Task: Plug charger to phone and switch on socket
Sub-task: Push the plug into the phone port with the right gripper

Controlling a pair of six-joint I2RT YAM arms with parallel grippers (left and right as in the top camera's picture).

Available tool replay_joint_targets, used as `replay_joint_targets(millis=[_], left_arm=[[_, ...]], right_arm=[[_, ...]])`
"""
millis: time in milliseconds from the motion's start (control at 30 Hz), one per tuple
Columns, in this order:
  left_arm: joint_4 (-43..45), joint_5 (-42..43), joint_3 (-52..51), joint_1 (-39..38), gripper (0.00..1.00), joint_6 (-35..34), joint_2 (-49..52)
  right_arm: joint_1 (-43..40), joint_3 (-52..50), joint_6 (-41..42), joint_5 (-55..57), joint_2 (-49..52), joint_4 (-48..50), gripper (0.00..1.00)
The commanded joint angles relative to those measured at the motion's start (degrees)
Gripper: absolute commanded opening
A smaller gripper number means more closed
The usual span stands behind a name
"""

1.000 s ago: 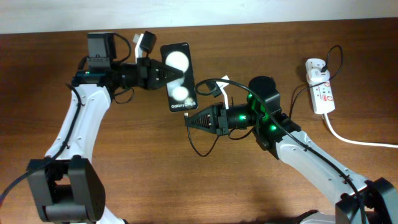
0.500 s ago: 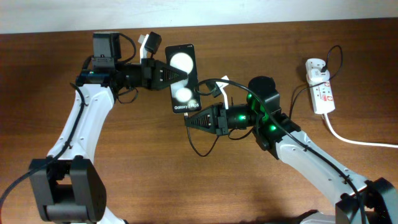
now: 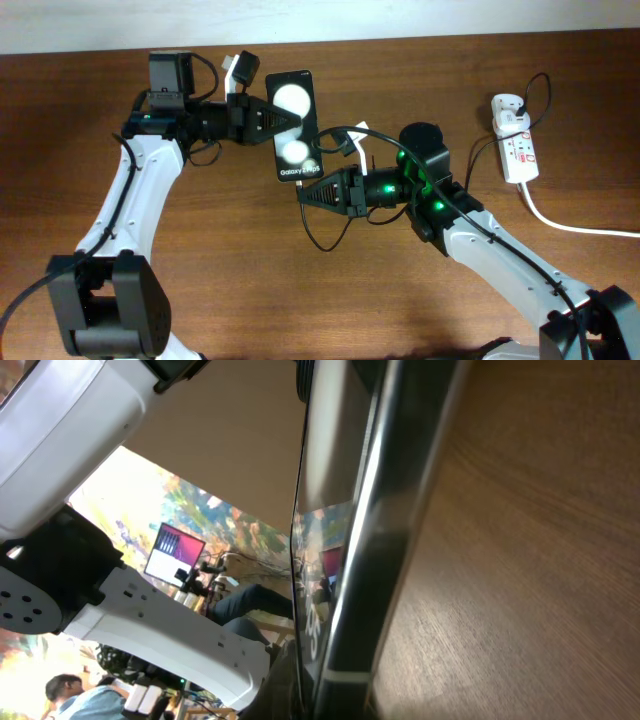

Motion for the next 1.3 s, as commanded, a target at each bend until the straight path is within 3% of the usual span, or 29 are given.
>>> replay_joint_targets(millis=[0, 1267], left_arm=[[0.3, 2.1, 0.5, 0.1, 0.0, -0.4, -1.3], [0.3, 2.0, 0.5, -2.0, 0.0, 1.0, -1.3]], right_arm=[[-0.4, 0.0, 0.0, 1.9, 0.0, 0.7, 0.04], [-4.5, 0.0, 2.2, 3.8, 0.0, 5.2, 0.04]])
